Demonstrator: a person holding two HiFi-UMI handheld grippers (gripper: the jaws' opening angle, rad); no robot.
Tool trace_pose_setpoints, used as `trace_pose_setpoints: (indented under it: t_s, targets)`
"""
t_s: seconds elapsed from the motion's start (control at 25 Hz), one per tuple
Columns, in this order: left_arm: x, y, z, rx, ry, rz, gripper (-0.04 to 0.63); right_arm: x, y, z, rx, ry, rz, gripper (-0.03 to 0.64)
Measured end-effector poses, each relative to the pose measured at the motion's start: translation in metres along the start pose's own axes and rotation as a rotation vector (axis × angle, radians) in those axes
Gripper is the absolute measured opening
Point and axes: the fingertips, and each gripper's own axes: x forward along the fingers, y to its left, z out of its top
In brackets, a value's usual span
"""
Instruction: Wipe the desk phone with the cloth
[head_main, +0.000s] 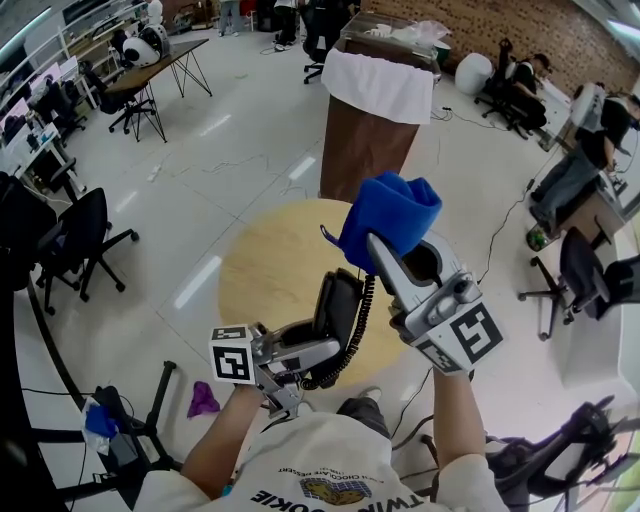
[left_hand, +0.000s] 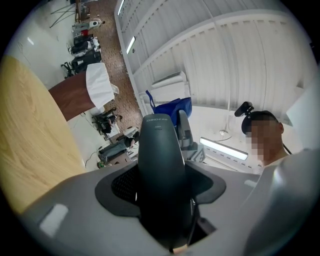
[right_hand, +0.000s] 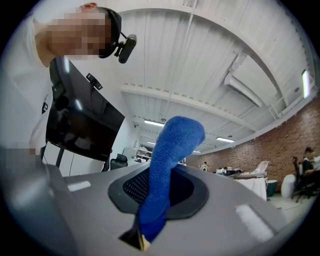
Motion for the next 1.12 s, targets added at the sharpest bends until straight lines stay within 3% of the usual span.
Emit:
trace_pose_setpoints:
  t_s: [0.48, 0.8, 1.12]
  targets:
    - [0.003, -0.004, -0.003, 0.004, 0.029, -0.028, 0.262, -0.006, -0.051, 0.000, 0.138, -0.061, -0.065, 0.064]
    - [0.008, -0.012, -0.005, 0.015, 0.039, -0.052, 0.262, -0.003, -0.037, -0.053, 0.223, 0.014, -0.012, 0.064]
    - [0.008, -0.017, 0.003, 0.010, 0.016, -0.074, 0.262, -0.003, -0.019, -0.076, 0.228, 0.034, 0.042, 0.064]
